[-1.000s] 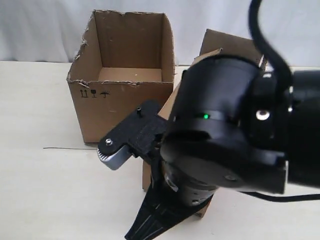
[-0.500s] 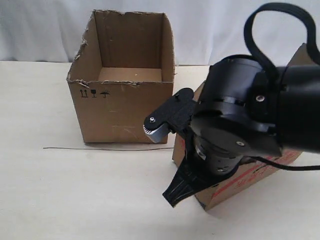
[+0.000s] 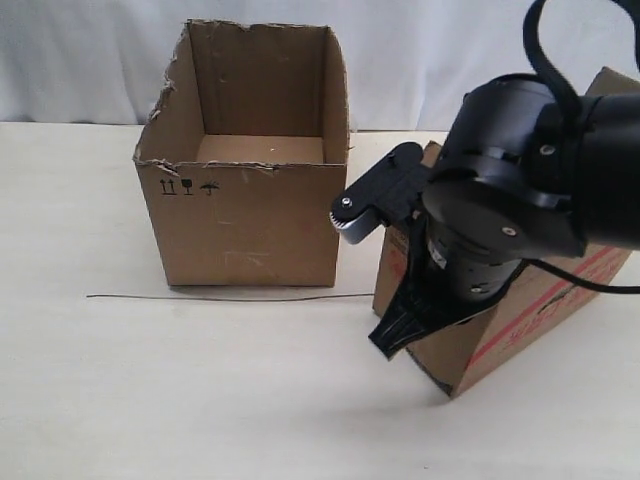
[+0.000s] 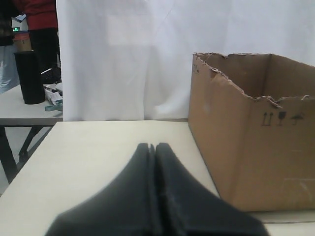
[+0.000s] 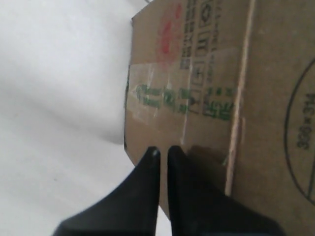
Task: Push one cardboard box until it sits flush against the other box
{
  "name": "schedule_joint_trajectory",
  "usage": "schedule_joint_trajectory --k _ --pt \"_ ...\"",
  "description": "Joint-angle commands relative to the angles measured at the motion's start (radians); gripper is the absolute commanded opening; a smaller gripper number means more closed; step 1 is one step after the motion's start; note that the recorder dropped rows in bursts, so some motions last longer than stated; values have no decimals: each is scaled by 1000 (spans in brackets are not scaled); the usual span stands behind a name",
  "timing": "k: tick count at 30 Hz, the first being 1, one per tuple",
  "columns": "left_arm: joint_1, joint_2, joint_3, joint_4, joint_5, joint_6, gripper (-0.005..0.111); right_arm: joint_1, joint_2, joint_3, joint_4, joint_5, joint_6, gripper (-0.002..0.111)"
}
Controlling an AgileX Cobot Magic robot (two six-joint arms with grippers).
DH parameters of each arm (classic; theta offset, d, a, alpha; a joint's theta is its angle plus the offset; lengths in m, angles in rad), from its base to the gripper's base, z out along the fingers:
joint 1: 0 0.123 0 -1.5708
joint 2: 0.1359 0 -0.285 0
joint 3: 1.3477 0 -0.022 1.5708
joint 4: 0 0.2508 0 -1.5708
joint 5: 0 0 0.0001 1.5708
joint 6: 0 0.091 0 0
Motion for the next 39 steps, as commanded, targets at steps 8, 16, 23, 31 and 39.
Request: schedule_joint_trajectory --k 8,16,23,31,39 --pt "-1 -3 3 -4 -5 -1 0 -170 -25 -62 -7 -132 -86 5" --pt "-1 -3 3 -4 -5 -1 0 -185 -288 -285 2 72 -98 5" --pt "-1 -3 3 -4 -5 -1 0 -525 -425 -195 3 159 -65 5" --pt "-1 -3 3 -4 -5 -1 0 -1055 -412 18 279 46 -283 5" --pt "-1 -3 3 -4 -5 -1 0 -1319 -164 313 729 -385 -460 5"
